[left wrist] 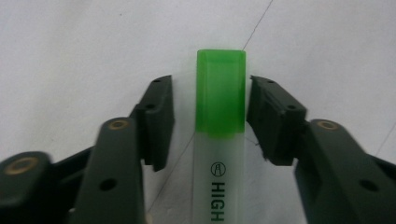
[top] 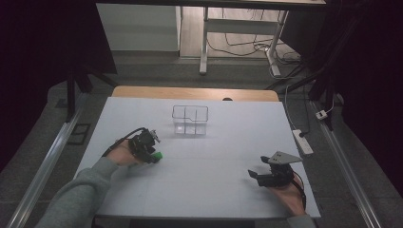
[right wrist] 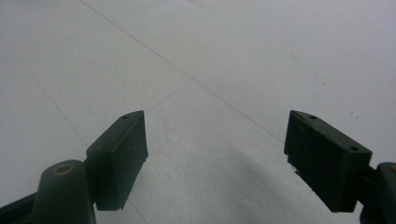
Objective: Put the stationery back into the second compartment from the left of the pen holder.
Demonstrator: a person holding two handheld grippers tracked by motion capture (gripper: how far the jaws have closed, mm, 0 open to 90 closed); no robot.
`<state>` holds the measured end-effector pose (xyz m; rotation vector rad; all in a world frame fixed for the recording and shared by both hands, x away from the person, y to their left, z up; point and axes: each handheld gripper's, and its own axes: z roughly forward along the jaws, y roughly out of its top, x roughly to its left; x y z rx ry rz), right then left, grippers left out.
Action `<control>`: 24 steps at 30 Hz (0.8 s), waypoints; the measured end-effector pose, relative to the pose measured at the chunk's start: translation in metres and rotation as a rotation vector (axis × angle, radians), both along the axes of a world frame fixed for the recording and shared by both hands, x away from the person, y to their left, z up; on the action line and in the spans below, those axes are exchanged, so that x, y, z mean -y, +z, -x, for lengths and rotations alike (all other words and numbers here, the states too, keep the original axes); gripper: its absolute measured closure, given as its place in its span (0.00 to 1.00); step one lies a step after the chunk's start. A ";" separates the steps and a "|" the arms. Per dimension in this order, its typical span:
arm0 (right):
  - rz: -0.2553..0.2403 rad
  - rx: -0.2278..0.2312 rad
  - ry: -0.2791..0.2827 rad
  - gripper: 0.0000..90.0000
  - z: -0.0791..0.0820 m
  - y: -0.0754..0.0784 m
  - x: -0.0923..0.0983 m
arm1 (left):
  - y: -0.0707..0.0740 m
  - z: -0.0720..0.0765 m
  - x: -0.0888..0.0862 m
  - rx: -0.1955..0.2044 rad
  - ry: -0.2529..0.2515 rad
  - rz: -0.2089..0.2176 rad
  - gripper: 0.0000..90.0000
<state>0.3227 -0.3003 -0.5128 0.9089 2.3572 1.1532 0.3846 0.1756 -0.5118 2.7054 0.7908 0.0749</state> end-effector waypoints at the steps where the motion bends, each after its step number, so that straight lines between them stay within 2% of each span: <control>1: 0.000 0.000 0.000 0.24 0.000 0.000 0.000 | 0.000 0.000 0.000 0.002 0.001 0.000 0.60; 7: 0.001 0.000 0.000 0.24 0.000 0.000 -0.001 | 0.001 0.004 0.004 0.009 -0.014 -0.021 0.73; 15: 0.002 -0.002 0.000 0.24 0.000 0.000 0.000 | -0.001 0.006 0.000 0.029 -0.014 0.010 0.74; 20: -0.004 0.000 -0.002 0.24 0.000 0.000 0.000 | 0.001 0.006 0.000 0.040 -0.016 0.006 0.74; 24: -0.004 0.000 -0.005 0.24 0.000 0.001 0.000 | 0.006 0.005 -0.007 0.054 0.011 0.042 0.74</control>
